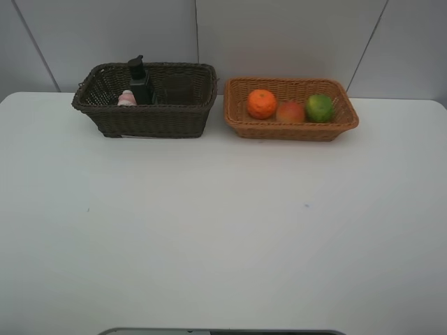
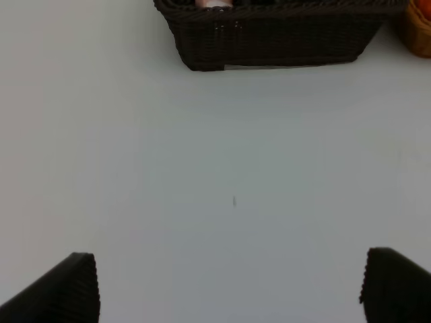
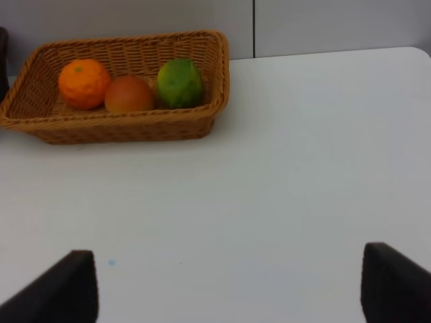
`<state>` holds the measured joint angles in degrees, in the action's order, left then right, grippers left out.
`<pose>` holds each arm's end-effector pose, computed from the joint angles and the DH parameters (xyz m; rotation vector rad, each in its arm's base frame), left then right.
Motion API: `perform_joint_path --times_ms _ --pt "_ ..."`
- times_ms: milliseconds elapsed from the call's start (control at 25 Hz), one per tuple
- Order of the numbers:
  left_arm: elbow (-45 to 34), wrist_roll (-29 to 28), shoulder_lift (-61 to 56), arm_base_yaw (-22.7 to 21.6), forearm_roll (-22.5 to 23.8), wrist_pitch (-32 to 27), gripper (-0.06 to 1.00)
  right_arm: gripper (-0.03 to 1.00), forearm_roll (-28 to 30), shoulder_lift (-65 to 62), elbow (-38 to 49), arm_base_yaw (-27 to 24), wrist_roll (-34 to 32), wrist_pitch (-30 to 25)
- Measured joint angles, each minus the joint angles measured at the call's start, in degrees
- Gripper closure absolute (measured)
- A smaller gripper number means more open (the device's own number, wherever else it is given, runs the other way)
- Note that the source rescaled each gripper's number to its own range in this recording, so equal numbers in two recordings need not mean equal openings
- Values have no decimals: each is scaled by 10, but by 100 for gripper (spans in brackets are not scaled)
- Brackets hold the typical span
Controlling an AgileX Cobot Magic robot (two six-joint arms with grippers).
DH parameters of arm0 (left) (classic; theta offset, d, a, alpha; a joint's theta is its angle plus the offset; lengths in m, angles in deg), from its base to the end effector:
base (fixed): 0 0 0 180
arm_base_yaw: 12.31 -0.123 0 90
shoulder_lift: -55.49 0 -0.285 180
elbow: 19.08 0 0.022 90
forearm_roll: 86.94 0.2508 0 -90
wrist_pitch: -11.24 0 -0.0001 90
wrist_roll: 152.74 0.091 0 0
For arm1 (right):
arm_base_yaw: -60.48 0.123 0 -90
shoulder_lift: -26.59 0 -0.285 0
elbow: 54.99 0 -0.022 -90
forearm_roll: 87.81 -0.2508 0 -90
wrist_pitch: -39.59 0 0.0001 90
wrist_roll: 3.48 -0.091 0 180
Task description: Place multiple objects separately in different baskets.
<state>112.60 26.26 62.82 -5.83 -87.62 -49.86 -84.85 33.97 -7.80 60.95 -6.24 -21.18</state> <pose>-0.0069 -0.0002 0.2780 0.0981 2.0366 -0.0961 -0.0089 -0.0042 0.2840 0.0435 2.0116 -0.0255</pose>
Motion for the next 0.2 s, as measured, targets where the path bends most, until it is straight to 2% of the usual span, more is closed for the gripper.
perform_joint_path --times_ms 200 --pt "0 0 0 0 0 0 -6 36 0 0 0 0 0 0"
